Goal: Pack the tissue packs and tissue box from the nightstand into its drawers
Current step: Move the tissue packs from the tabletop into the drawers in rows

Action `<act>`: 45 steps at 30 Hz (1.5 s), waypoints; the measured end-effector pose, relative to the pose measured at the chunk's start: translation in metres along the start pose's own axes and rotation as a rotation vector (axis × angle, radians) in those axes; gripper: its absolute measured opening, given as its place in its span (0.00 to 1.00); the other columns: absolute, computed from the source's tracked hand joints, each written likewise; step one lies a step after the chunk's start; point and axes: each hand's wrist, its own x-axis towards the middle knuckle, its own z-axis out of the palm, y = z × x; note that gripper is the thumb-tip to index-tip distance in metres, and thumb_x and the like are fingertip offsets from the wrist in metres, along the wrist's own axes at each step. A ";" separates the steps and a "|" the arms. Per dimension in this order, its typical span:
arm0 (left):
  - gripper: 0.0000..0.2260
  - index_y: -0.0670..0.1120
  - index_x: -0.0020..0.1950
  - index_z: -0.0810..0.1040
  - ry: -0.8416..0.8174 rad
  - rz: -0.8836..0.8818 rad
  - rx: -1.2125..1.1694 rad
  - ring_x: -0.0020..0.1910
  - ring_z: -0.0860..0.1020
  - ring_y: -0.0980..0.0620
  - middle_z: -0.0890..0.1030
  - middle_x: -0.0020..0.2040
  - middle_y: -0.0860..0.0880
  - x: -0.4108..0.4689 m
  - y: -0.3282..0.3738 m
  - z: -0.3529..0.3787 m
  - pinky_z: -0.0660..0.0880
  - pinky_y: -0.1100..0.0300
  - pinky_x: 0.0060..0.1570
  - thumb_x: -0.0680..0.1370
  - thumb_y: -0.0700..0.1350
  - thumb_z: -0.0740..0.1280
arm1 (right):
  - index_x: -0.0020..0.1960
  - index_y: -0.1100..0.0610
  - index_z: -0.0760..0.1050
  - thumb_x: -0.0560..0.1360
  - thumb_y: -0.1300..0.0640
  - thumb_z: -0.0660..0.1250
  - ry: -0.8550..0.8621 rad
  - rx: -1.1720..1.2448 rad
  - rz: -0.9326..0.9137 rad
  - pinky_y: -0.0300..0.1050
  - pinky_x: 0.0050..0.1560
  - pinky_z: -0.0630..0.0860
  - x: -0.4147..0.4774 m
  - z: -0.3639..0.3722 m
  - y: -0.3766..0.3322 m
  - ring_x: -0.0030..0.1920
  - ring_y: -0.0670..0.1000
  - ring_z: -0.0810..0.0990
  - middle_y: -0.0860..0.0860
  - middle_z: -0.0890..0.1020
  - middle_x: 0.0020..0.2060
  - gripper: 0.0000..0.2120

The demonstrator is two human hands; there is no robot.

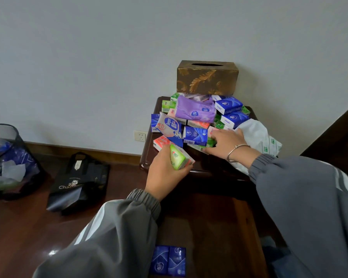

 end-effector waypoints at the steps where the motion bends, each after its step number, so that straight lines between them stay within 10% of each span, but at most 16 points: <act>1: 0.21 0.52 0.53 0.69 -0.009 -0.001 0.010 0.49 0.78 0.58 0.78 0.49 0.56 0.001 0.000 0.000 0.79 0.55 0.48 0.68 0.57 0.75 | 0.39 0.46 0.63 0.64 0.29 0.61 -0.060 0.014 0.013 0.52 0.47 0.62 0.003 -0.004 0.001 0.42 0.54 0.73 0.45 0.74 0.38 0.21; 9: 0.24 0.50 0.55 0.68 -0.091 -0.041 0.063 0.47 0.77 0.56 0.77 0.49 0.54 0.007 0.005 -0.001 0.77 0.58 0.46 0.68 0.58 0.74 | 0.69 0.55 0.57 0.55 0.28 0.70 -0.361 -0.001 0.171 0.69 0.68 0.53 0.028 -0.021 -0.018 0.67 0.61 0.66 0.57 0.67 0.66 0.53; 16: 0.26 0.51 0.58 0.68 -0.102 -0.040 0.080 0.43 0.75 0.61 0.76 0.48 0.57 0.007 0.002 0.001 0.68 0.71 0.36 0.67 0.60 0.74 | 0.70 0.47 0.59 0.59 0.28 0.68 -0.522 -0.026 0.146 0.60 0.66 0.64 0.031 -0.032 -0.026 0.64 0.61 0.70 0.54 0.71 0.65 0.46; 45: 0.23 0.54 0.53 0.67 -0.137 -0.031 0.183 0.44 0.76 0.60 0.76 0.45 0.58 0.014 -0.003 0.006 0.74 0.67 0.38 0.67 0.62 0.74 | 0.61 0.53 0.69 0.60 0.36 0.73 0.492 -0.017 0.241 0.57 0.61 0.62 0.020 -0.058 -0.014 0.61 0.62 0.67 0.61 0.67 0.64 0.36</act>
